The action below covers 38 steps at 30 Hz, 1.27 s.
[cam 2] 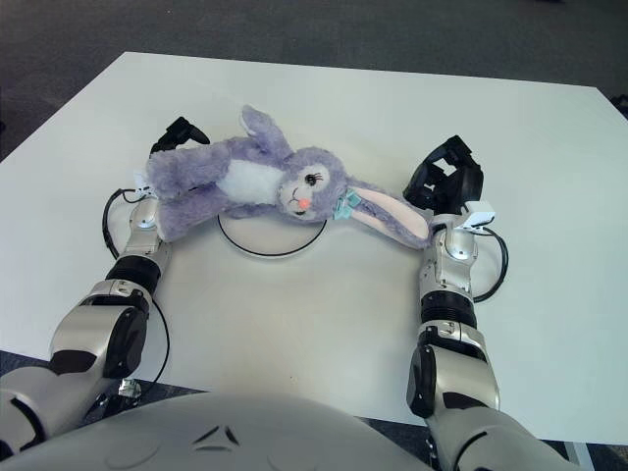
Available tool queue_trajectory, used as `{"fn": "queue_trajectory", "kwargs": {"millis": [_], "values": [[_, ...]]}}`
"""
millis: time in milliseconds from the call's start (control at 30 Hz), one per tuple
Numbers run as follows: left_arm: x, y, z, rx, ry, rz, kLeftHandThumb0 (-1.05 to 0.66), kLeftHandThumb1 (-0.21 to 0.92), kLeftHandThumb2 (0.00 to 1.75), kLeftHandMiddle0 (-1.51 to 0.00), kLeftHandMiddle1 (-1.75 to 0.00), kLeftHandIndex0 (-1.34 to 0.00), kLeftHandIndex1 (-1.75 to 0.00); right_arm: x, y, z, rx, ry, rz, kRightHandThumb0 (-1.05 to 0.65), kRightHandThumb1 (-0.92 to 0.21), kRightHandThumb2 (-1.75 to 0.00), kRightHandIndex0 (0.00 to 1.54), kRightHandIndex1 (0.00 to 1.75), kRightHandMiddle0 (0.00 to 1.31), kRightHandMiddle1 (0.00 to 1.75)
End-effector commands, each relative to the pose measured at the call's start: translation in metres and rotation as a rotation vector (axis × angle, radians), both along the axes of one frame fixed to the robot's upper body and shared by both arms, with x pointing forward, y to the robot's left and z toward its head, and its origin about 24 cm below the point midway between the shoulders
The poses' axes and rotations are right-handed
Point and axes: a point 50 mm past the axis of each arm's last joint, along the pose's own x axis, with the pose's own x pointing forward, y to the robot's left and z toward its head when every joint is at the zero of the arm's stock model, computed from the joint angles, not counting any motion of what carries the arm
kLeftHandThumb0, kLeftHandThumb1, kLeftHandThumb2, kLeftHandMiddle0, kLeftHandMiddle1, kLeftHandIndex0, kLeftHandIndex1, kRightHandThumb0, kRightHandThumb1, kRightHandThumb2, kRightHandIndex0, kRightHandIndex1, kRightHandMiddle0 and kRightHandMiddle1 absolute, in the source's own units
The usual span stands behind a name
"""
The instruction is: Put the doll into the plate.
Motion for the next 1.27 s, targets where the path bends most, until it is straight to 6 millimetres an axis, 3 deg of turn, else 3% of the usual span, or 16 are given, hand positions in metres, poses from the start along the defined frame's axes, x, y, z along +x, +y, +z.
{"fn": "queue_trajectory", "kwargs": {"millis": [0, 1233], "values": [[-0.0347, 0.0061, -0.0579, -0.007, 0.212, 0.015, -0.46, 0.38, 1.23, -1.23, -1.75, -0.56, -1.75, -0.0195, 0.0058, -0.0387, 0.071, 0.11, -0.015, -0.56, -0.14, -1.53, 1.23, 1.75, 0.76, 1.75], [-0.0315, 0.0048, -0.0582, -0.003, 0.235, 0.026, -0.46, 0.39, 1.23, -1.25, -1.75, -0.56, -1.75, -0.0167, 0.0046, -0.0418, 0.053, 0.137, -0.001, -0.56, -0.13, -1.54, 1.19, 1.75, 0.77, 1.75]]}}
